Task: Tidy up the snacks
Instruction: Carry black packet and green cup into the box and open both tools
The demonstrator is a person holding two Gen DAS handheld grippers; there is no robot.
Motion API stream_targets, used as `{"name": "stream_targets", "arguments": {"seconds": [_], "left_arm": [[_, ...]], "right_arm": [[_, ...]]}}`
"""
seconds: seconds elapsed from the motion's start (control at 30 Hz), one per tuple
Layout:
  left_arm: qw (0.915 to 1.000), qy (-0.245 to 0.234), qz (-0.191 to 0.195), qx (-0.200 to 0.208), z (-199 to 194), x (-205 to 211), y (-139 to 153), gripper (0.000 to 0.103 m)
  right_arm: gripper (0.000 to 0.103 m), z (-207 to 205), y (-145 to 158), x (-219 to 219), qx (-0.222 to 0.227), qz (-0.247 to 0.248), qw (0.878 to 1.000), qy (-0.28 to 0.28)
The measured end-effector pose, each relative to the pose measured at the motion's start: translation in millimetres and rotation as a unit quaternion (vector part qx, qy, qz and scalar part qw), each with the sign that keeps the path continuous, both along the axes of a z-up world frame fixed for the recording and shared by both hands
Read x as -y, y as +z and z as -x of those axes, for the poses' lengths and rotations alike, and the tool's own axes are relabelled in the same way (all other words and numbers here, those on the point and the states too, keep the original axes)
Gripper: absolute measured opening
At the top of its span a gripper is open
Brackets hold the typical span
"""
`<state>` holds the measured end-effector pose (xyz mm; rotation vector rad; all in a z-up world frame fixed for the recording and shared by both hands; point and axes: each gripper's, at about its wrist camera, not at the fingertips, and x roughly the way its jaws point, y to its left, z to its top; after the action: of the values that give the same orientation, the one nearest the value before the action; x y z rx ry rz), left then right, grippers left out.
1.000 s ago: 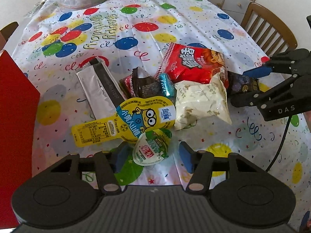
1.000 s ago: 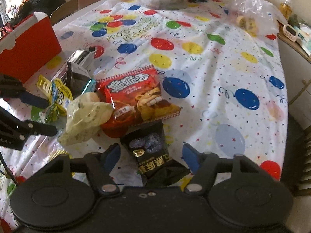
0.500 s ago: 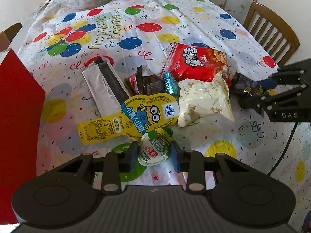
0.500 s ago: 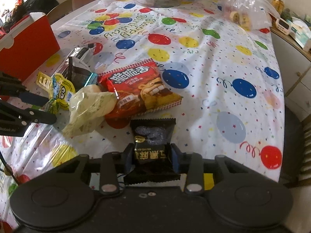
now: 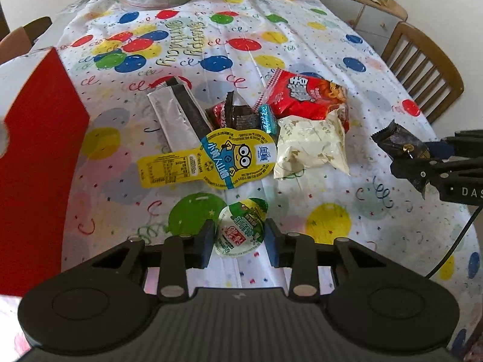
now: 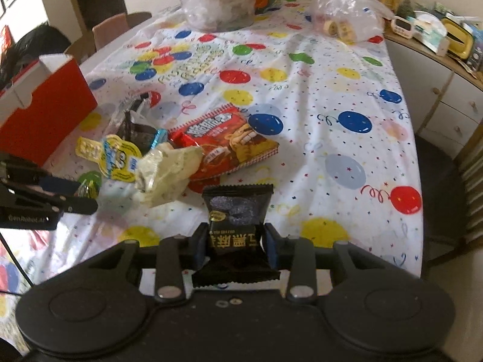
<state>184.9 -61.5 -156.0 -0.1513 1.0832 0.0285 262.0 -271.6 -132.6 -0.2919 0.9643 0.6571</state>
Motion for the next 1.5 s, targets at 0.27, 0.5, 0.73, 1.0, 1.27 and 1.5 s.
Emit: {"name": "stream_targets", "arguments": {"seconds": [0.27,0.5,0.73,1.0,1.27,1.5], "left_arm": [[0.9996,0.009,0.021,0.014,21,-13,31,0.034],[0.9984,0.028,0.031,0.037,44,-41,64,0.034],[0.9966,0.047,0.027,0.061,69,-76,94,0.034],[0.9945,0.072,0.015,0.075,95,-124,119,0.034],[0.9903,0.102,0.002,0.094,117,-177,134,0.034],[0.9876,0.127,-0.017,0.091,128,-230,135,0.034]], "right_arm": [[0.036,30,31,-9,0.011,-0.02,1.0,-0.005],[0.036,57,61,-35,0.025,-0.04,0.999,0.004],[0.036,80,86,-72,0.037,-0.057,0.997,0.022],[0.036,105,107,-127,0.043,-0.071,0.995,0.052],[0.036,128,117,-187,0.047,-0.083,0.992,0.081],[0.036,138,117,-240,0.048,-0.084,0.991,0.092]]}}
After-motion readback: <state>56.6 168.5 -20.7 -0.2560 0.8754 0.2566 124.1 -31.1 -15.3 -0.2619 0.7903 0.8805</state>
